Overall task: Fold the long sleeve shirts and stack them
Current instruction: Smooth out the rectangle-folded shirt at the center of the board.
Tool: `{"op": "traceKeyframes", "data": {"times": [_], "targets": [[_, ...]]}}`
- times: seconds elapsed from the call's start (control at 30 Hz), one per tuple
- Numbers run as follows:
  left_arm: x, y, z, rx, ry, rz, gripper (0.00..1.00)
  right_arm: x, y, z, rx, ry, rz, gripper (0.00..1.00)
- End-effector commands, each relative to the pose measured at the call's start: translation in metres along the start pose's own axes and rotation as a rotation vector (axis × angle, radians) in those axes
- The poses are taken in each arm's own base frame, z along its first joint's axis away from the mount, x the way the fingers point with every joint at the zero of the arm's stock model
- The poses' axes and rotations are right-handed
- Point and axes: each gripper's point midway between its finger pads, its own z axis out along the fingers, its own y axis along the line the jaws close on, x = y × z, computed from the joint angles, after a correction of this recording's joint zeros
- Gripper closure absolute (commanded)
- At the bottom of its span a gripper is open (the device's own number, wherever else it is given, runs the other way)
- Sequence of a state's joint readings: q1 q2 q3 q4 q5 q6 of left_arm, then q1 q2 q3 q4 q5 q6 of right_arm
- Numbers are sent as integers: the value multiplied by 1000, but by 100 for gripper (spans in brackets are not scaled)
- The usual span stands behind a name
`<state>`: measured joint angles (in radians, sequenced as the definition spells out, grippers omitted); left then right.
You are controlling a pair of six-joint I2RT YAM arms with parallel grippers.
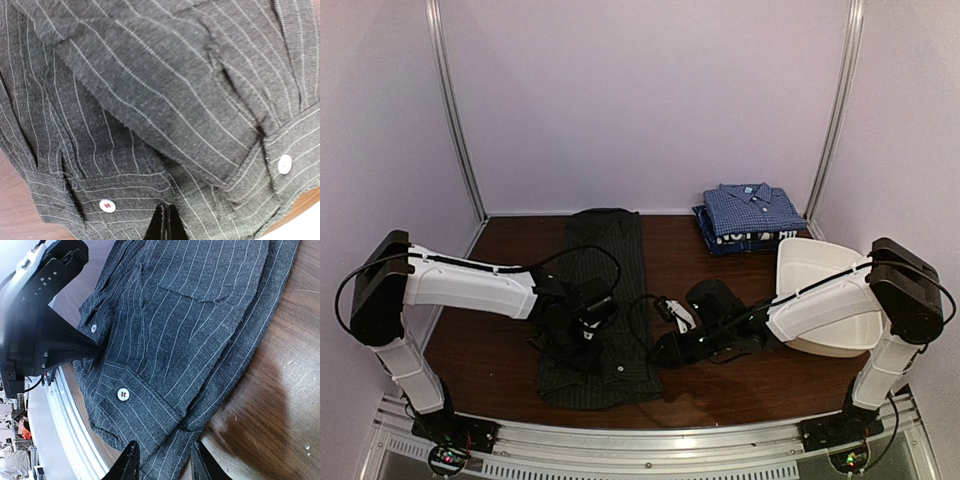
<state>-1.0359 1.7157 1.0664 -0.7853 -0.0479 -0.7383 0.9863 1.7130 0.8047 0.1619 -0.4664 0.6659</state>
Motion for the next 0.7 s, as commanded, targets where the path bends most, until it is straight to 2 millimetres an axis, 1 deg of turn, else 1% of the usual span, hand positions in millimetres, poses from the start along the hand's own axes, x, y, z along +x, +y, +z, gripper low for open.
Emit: {"op": "traceKeyframes", "data": {"times": [0.0,0.1,0.23,0.53,0.6,0.67], "targets": [[-4,-12,-9,47,-3,38,99,-3,2,-4,-7,-27,-1,64],[-5,-15,-10,58,0,49,99,-3,2,-4,-9,-30,1,64],[-1,-25,-8,109,33,66,99,-3,2,-4,-9,-29,3,64],[3,-35,-3,158,62,79,99,-1,1,-3,-11,-27,5,64],[5,-34,0,153,70,79,99,-1,1,-3,-11,-26,6,64],[6,-32,2,150,76,74,94,0,1,-2,-14,-24,6,64]]}}
